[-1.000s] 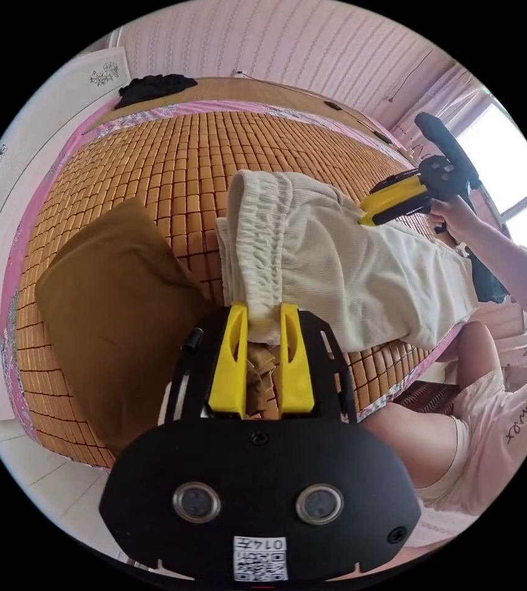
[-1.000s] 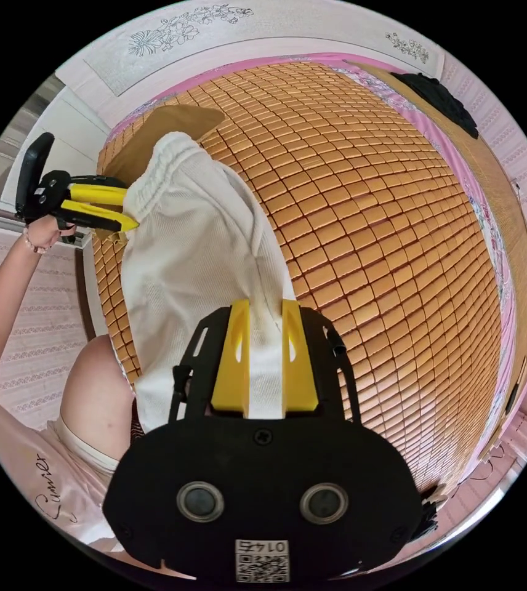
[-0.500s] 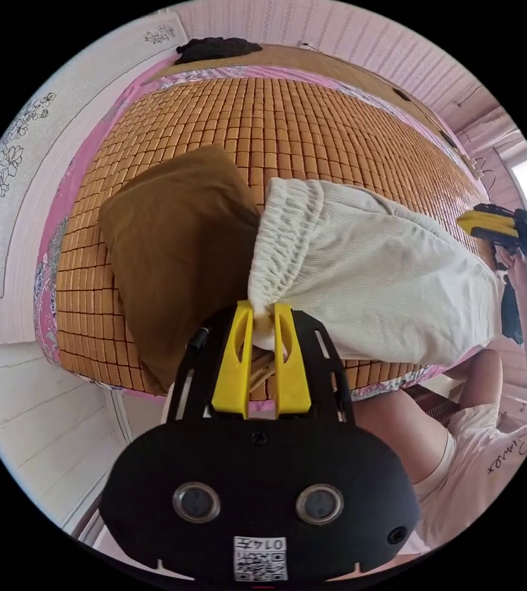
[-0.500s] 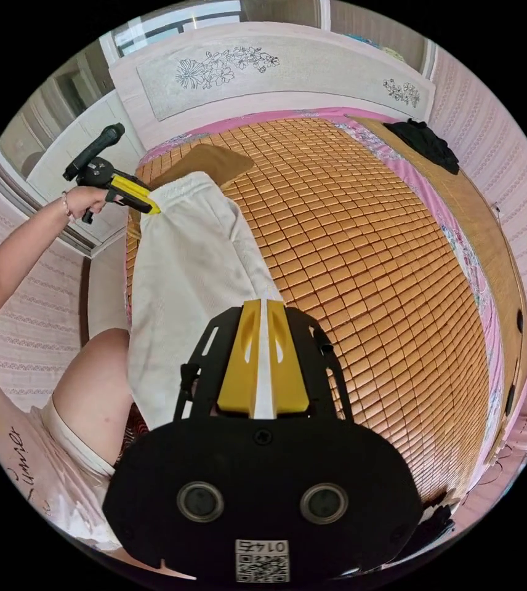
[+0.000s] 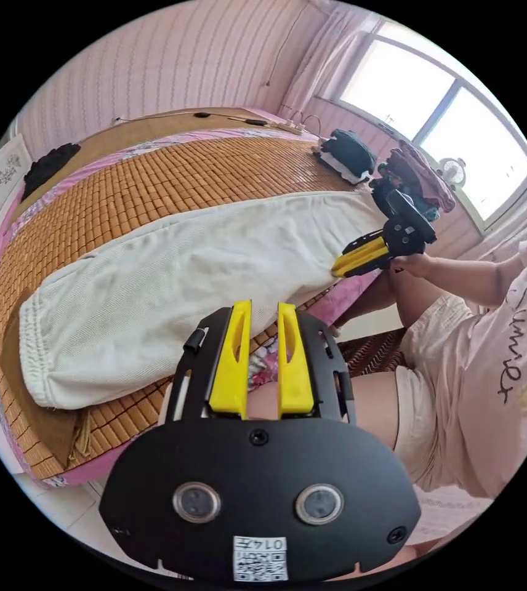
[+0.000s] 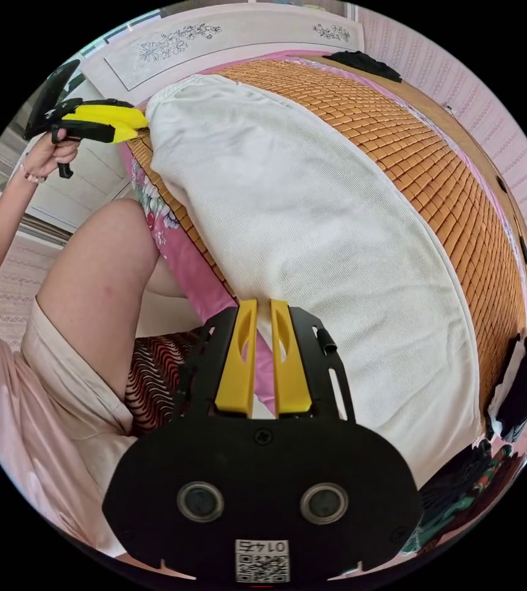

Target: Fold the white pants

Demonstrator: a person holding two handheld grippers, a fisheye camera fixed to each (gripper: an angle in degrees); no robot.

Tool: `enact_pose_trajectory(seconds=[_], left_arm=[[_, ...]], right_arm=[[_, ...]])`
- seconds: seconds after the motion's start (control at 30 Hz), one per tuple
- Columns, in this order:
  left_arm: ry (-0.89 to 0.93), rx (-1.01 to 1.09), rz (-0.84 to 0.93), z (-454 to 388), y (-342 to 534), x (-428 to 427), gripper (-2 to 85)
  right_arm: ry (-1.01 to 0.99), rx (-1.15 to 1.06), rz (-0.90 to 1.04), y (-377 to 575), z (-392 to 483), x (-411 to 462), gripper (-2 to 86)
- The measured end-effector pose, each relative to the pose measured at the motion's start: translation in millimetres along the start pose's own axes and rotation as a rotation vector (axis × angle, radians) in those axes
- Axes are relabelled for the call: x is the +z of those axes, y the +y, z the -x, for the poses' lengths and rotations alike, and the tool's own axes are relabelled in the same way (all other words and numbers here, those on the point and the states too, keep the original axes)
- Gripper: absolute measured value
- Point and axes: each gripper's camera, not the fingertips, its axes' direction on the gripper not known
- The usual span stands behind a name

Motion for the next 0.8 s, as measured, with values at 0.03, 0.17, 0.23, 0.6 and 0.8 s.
enact_pose_trajectory(seconds=[0.03,0.17,0.23,0.6,0.8], left_arm=[[0.017,0.028,0.044,-16.6,-13.9,24.0,7.9],[-0.089,0.037,0.082,-44.8,-42.5,64.5,6.0],[-0.131,0.086,0.299,-52.5,-42.3,108.7,4.8],[-0.125,0.031,0.283,-55.4,-19.0,122.1,0.8],[-0.153,0.125,0.135,-97.0,-20.6,111.4,-0.8]], right_arm=[[0.004,0.003,-0.002,-1.1,1.4,0.5,3.2],[0.04,-0.036,0.065,-15.9,12.5,-4.3,-0.2],[0.036,-0.009,0.094,-19.1,11.3,1.0,-0.4],[-0.123,0.01,0.158,-59.7,5.0,13.5,-0.4],[-0.013,-0.043,0.074,-108.7,-5.1,-27.1,-0.4]])
